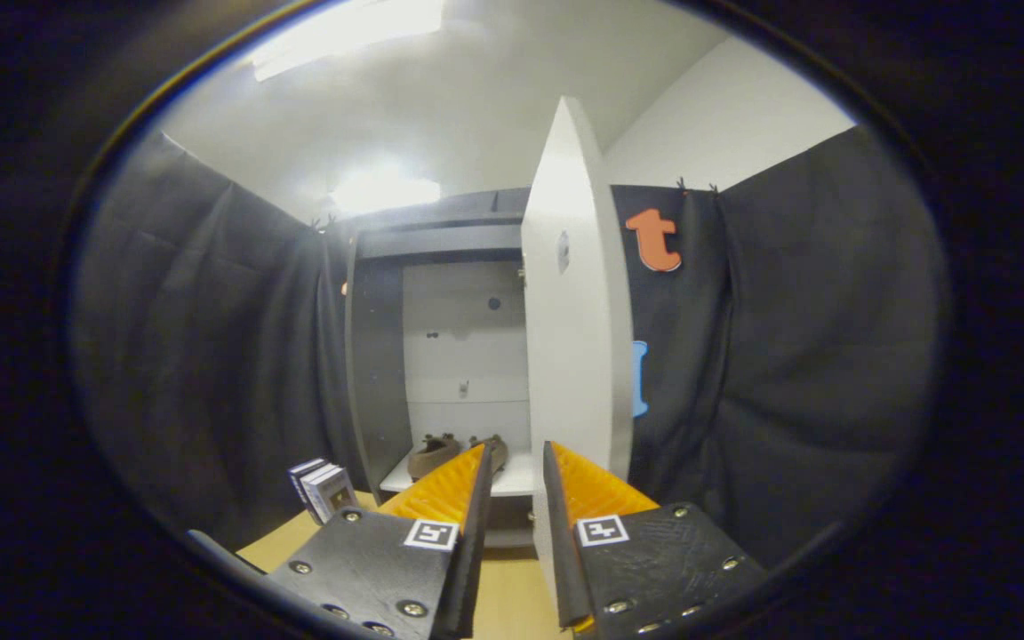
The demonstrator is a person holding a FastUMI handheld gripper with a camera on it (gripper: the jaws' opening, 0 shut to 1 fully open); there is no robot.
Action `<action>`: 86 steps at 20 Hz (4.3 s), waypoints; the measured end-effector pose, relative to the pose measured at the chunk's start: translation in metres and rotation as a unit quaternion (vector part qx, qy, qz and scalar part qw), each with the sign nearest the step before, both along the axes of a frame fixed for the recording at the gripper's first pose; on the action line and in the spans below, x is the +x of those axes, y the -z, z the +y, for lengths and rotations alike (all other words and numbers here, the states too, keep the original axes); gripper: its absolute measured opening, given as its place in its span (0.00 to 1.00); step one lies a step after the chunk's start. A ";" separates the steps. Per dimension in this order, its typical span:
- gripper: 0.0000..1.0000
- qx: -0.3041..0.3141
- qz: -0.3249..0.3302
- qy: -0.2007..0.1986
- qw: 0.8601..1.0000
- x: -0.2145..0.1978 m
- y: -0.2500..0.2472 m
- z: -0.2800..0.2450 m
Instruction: Open the shoe cabinet door, grab the shoes and put them into the shoe cabinet, then close the shoe cabinet door.
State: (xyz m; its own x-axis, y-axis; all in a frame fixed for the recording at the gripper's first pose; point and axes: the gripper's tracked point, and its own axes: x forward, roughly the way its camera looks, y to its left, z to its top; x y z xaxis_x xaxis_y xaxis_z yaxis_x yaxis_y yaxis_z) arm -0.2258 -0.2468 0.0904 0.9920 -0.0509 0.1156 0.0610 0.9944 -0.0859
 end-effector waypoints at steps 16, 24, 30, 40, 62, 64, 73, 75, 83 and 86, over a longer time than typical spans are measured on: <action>0.84 0.027 0.025 0.062 0.997 0.017 0.014 -0.109; 0.89 0.049 0.043 0.009 0.998 0.031 0.024 -0.102; 0.89 0.066 0.051 -0.034 0.996 0.035 0.029 -0.070; 0.89 0.090 0.072 -0.127 0.985 0.054 0.045 0.009; 0.89 0.086 0.117 -0.212 0.966 0.136 0.082 0.152; 0.89 0.079 0.115 -0.215 0.967 0.146 0.083 0.166; 0.89 0.084 0.114 -0.217 0.966 0.197 0.091 0.207; 0.89 0.087 0.109 -0.200 0.970 0.206 0.093 0.207; 0.98 0.092 0.099 -0.181 0.974 0.240 0.098 0.230; 0.99 0.095 0.096 -0.172 0.976 0.253 0.098 0.236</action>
